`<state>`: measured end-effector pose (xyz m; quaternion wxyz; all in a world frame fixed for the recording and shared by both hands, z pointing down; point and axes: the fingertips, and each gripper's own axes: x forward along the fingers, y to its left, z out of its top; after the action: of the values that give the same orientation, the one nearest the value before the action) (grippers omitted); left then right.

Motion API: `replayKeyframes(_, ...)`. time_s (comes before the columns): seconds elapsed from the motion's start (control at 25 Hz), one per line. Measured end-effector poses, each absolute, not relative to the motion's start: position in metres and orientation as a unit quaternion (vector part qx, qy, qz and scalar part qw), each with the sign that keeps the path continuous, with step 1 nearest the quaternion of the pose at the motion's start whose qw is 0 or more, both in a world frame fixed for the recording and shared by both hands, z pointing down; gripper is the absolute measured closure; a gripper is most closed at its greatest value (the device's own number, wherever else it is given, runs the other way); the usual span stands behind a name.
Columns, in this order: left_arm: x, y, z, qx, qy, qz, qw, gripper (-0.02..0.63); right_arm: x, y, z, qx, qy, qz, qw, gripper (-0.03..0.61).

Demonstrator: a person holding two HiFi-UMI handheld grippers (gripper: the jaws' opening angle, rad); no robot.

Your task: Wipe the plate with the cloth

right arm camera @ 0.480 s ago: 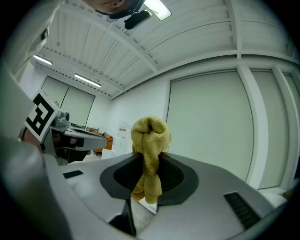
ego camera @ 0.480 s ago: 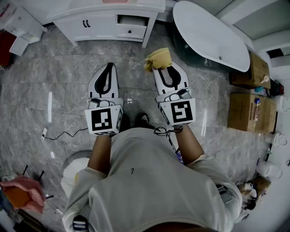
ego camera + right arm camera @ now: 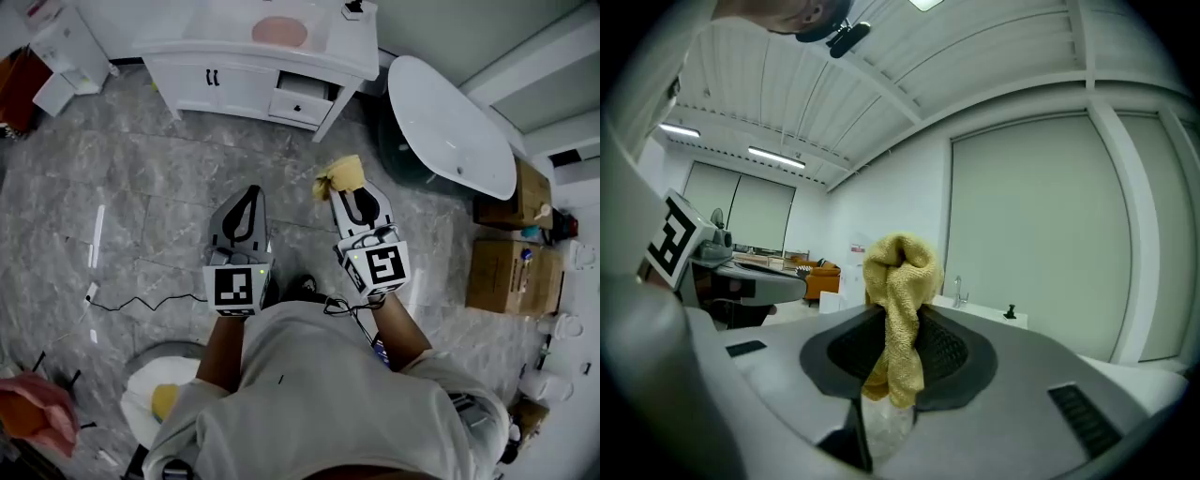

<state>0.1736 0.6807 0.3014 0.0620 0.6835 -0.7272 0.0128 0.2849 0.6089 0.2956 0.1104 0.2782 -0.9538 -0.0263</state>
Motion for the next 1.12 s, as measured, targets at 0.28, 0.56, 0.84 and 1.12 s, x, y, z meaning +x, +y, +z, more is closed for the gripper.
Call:
replayKeyframes(0.28, 0.129, 0.673, 0.306, 0.691, -0.719, 0.026, 0.071, 0.589, 0.240, 0.599, 0.292, 0.280, -0.953, -0.030, 0.115, 0.491)
replayKeyframes(0.56, 0.116, 0.630, 0.335, 0.690, -0.716, 0.041, 0.096, 0.589, 0.235, 0.556, 0.317, 0.289, -0.948, -0.017, 0.129, 0.491)
replayKeyframes(0.84, 0.083, 0.530, 0.349, 0.685, -0.718, 0.086, 0.089, 0.578, 0.217, 0.442, 0.333, 0.312, -0.945, 0.015, 0.099, 0.491)
replayKeyframes(1.12, 0.055, 0.398, 0.339, 0.684, -0.716, 0.104, 0.094, 0.548, 0.194, 0.308, 0.320, 0.305, -0.948, 0.024, 0.089, 0.491)
